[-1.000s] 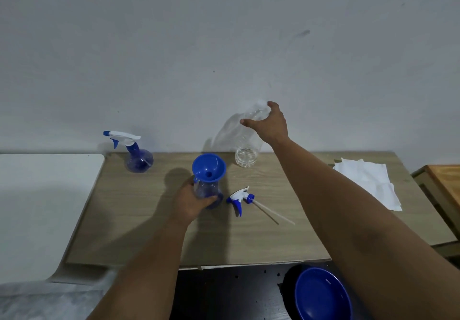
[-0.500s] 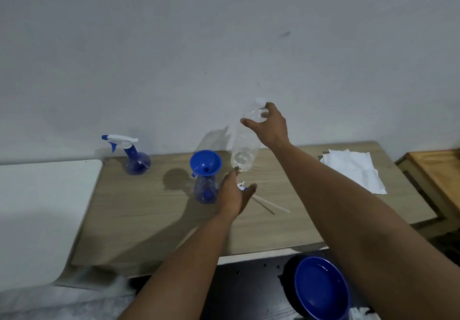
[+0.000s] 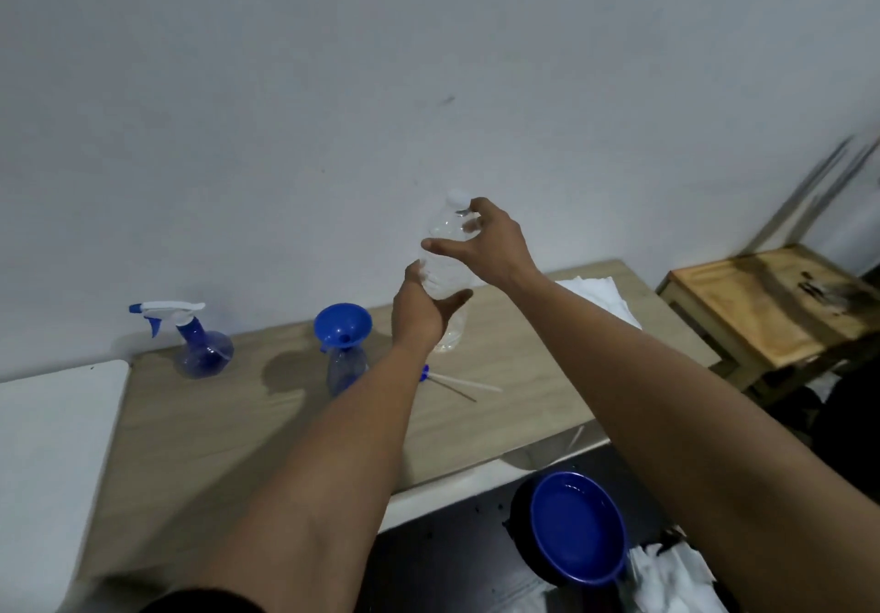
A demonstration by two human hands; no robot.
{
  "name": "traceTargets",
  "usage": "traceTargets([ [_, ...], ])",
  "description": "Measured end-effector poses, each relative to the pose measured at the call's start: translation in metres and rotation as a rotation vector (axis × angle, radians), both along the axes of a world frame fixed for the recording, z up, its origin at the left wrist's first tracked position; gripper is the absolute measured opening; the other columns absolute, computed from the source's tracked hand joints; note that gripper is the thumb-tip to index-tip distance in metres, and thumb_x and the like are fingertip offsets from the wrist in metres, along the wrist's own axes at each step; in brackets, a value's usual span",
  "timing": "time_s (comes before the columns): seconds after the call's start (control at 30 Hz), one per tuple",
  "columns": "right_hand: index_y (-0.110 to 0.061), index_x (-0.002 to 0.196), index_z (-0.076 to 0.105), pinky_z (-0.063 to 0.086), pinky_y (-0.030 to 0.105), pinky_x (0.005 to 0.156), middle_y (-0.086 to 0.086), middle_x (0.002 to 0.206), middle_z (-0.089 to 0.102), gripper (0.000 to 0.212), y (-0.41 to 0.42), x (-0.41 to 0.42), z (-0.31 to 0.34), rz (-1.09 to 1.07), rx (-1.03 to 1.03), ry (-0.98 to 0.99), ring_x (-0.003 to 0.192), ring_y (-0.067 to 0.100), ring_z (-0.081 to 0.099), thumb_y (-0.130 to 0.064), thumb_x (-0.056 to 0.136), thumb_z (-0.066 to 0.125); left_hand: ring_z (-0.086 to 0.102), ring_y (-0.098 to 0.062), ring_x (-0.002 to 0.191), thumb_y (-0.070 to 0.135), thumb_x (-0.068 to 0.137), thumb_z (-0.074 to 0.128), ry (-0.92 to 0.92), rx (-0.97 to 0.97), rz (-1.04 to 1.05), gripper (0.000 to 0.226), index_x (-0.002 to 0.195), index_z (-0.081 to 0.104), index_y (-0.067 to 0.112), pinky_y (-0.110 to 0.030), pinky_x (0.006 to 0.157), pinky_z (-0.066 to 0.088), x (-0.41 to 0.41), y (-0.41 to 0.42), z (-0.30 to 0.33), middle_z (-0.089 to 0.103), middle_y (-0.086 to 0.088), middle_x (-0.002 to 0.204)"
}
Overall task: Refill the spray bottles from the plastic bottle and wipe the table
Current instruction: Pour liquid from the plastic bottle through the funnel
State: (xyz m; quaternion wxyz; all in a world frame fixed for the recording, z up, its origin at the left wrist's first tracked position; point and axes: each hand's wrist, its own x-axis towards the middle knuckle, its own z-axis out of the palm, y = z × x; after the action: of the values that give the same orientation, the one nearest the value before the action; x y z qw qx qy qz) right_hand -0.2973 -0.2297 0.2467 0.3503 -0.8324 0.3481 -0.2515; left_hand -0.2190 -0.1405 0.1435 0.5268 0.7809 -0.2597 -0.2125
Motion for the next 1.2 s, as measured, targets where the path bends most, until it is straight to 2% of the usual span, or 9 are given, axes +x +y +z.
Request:
traceTargets([
  [0.13, -0.022, 0.127, 0.064, 0.053, 0.032, 0.089, -0.003, 0.116, 0.067, 0.077, -0.007, -0.014, 0.013, 0.003, -0.046, 0.028, 0.105, 0.014, 0.064, -0.068, 0.069, 0.086, 0.055, -0.022, 0.119, 0.052, 0.071, 0.081, -0.012, -0.036, -0.001, 0.083, 0.139, 0.039, 0.030, -0.032, 0.097, 0.045, -0.011, -0.008, 0.003, 0.056, 0.005, 0.123],
  [0.3, -0.024, 0.116, 0.073, 0.051, 0.031, 0.079, -0.004, 0.107, 0.061, 0.052, -0.031, -0.028, 0.014, -0.052, -0.286, -0.018, 0.093, 0.013, 0.062, -0.068, 0.086, 0.071, 0.057, -0.022, 0.118, 0.047, 0.070, 0.083, -0.039, -0.041, 0.008, 0.078, 0.134, 0.043, 0.028, -0.033, 0.095, 0.046, -0.032, -0.026, -0.003, 0.062, 0.002, 0.127],
  [0.47, -0.019, 0.108, 0.077, 0.054, 0.034, 0.075, -0.002, 0.090, 0.073, 0.052, -0.068, -0.041, 0.001, 0.009, -0.362, 0.144, 0.091, 0.022, 0.069, -0.066, 0.091, 0.067, 0.056, -0.022, 0.121, 0.046, 0.071, 0.084, -0.034, 0.028, 0.055, 0.077, 0.134, 0.045, 0.025, -0.027, 0.088, 0.041, -0.056, -0.050, -0.023, 0.061, -0.001, 0.132],
  [0.67, -0.012, 0.114, 0.077, 0.050, 0.032, 0.078, 0.006, 0.105, 0.077, 0.051, -0.097, -0.045, -0.024, 0.198, -0.368, 0.283, 0.100, 0.026, 0.069, -0.059, 0.095, 0.065, 0.057, -0.023, 0.117, 0.040, 0.070, 0.086, 0.003, 0.079, 0.126, 0.074, 0.129, 0.048, 0.019, -0.026, 0.087, 0.041, -0.067, -0.069, -0.059, 0.062, 0.000, 0.126],
  [0.77, -0.012, 0.119, 0.074, 0.052, 0.036, 0.085, 0.007, 0.109, 0.076, 0.050, -0.106, -0.042, -0.039, 0.292, -0.355, 0.313, 0.104, 0.028, 0.068, -0.056, 0.098, 0.064, 0.057, -0.022, 0.114, 0.036, 0.070, 0.088, 0.017, 0.096, 0.145, 0.070, 0.126, 0.048, 0.020, -0.027, 0.088, 0.042, -0.067, -0.075, -0.073, 0.062, 0.001, 0.122],
  [0.9, -0.017, 0.127, 0.070, 0.050, 0.036, 0.091, 0.005, 0.118, 0.074, 0.043, -0.110, -0.036, -0.044, 0.437, -0.315, 0.313, 0.109, 0.027, 0.066, -0.050, 0.101, 0.062, 0.061, -0.025, 0.107, 0.037, 0.069, 0.087, 0.016, 0.117, 0.190, 0.067, 0.121, 0.047, 0.022, -0.036, 0.088, 0.050, -0.062, -0.080, -0.080, 0.065, 0.002, 0.113],
  [1.0, -0.023, 0.131, 0.068, 0.051, 0.036, 0.088, 0.002, 0.112, 0.074, 0.043, -0.113, -0.034, -0.038, 0.491, -0.353, 0.355, 0.108, 0.025, 0.066, -0.053, 0.101, 0.059, 0.062, -0.026, 0.107, 0.042, 0.068, 0.087, -0.011, 0.149, 0.180, 0.072, 0.123, 0.046, 0.022, -0.038, 0.088, 0.052, -0.056, -0.081, -0.079, 0.065, 0.001, 0.114],
  [1.1, -0.021, 0.117, 0.073, 0.056, 0.038, 0.084, 0.000, 0.108, 0.075, 0.056, -0.114, -0.028, -0.033, 0.410, -0.410, 0.429, 0.101, 0.023, 0.067, -0.069, 0.096, 0.054, 0.061, -0.026, 0.109, 0.044, 0.069, 0.086, -0.026, 0.193, 0.150, 0.074, 0.126, 0.044, 0.025, -0.040, 0.090, 0.051, -0.053, -0.081, -0.078, 0.064, 0.001, 0.118],
  [1.2, -0.016, 0.112, 0.074, 0.053, 0.037, 0.083, 0.004, 0.110, 0.076, 0.052, -0.115, -0.021, -0.026, 0.444, -0.401, 0.486, 0.103, 0.027, 0.068, -0.061, 0.103, 0.049, 0.061, -0.025, 0.109, 0.043, 0.070, 0.085, -0.035, 0.215, 0.143, 0.074, 0.128, 0.044, 0.024, -0.035, 0.088, 0.049, -0.052, -0.083, -0.077, 0.063, 0.001, 0.119],
])
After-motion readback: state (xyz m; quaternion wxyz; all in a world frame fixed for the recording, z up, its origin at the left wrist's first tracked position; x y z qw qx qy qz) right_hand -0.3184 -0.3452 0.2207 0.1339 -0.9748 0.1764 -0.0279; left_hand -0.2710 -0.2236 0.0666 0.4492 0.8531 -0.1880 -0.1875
